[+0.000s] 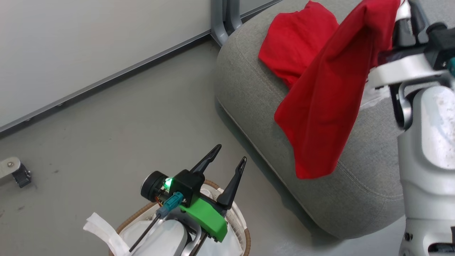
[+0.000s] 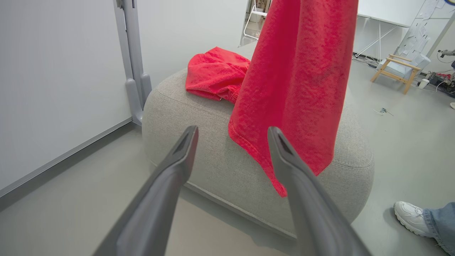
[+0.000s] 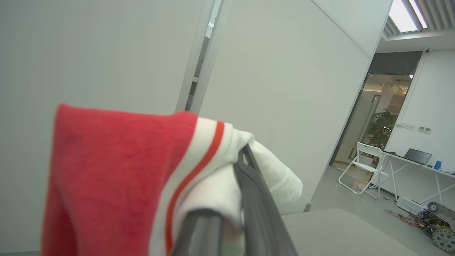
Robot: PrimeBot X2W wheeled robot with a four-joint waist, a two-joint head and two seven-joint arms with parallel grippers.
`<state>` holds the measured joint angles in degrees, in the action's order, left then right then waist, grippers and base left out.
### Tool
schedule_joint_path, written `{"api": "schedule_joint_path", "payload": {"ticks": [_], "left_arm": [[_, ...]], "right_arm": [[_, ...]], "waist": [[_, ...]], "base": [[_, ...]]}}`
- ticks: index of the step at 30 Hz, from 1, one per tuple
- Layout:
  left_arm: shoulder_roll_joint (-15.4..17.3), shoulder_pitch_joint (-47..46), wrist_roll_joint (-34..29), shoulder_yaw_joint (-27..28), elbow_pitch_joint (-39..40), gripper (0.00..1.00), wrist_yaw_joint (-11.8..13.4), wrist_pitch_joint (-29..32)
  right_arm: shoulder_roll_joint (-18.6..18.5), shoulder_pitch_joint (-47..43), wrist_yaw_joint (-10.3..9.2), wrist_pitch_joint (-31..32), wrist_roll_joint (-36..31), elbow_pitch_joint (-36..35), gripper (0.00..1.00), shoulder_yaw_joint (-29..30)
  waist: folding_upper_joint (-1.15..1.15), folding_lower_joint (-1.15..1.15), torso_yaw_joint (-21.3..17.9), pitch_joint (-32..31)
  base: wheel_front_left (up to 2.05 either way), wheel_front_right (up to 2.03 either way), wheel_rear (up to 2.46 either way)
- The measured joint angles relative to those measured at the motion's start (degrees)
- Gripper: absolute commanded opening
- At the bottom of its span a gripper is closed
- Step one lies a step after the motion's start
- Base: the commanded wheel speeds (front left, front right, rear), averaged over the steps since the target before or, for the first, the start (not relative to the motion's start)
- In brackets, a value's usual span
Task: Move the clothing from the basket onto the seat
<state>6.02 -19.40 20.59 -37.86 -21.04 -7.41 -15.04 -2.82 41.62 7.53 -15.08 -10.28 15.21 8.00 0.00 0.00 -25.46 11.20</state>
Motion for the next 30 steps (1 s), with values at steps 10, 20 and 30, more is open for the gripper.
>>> {"api": "schedule_joint_path", "payload": {"ticks": [10, 20, 30], "left_arm": [[1.3, -2.4, -1.9, -0.4, 3.9, 1.0, 0.0, 0.0], [3.2, -6.2, -3.9, -0.6, 6.8, 1.0, 0.6, 0.9], [5.5, -8.1, -4.5, 0.5, 9.4, 1.0, 1.9, 2.4]], "right_arm": [[-9.0, 26.2, 0.0, 0.9, -4.6, 12.4, 0.0, 8.5], [-19.9, 43.0, -0.01, 3.0, -12.3, 20.3, 0.0, 14.3], [-15.2, 38.2, 0.0, 0.4, -14.9, 27.5, 0.0, 22.1]], "waist": [[0.0, 0.0, 3.2, 4.7], [0.0, 0.0, 6.4, 12.0], [0.0, 0.01, 8.5, 20.1]], "base": [[0.0, 0.0, 0.0], [0.0, 0.0, 0.0], [0.0, 0.0, 0.0]]}}
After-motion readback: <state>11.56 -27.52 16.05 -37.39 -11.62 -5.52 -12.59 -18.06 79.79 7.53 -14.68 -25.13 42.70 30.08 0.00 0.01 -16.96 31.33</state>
